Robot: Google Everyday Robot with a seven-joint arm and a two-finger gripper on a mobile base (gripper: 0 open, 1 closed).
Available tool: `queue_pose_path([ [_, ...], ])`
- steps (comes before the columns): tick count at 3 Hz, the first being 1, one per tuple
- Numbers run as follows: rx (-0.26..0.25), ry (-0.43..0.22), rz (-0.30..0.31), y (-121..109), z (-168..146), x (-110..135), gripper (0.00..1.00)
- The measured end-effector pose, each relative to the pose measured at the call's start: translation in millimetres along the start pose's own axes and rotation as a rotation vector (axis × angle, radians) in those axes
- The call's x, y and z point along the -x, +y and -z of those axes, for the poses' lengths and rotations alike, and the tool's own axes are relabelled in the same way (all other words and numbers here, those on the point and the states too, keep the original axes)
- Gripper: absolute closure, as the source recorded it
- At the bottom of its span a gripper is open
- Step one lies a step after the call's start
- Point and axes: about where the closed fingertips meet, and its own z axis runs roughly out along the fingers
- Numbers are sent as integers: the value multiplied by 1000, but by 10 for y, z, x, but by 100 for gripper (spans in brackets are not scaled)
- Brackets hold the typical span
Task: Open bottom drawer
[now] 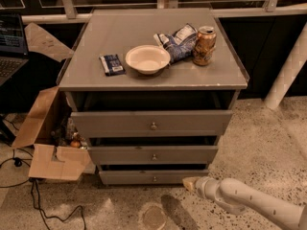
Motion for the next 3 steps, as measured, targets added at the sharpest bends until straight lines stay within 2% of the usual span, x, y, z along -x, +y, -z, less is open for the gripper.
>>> queue_pose_path([
  [1, -111, -75, -26, -549, -340, 175, 100],
  [3, -125, -85, -38, -603, -378, 174, 100],
])
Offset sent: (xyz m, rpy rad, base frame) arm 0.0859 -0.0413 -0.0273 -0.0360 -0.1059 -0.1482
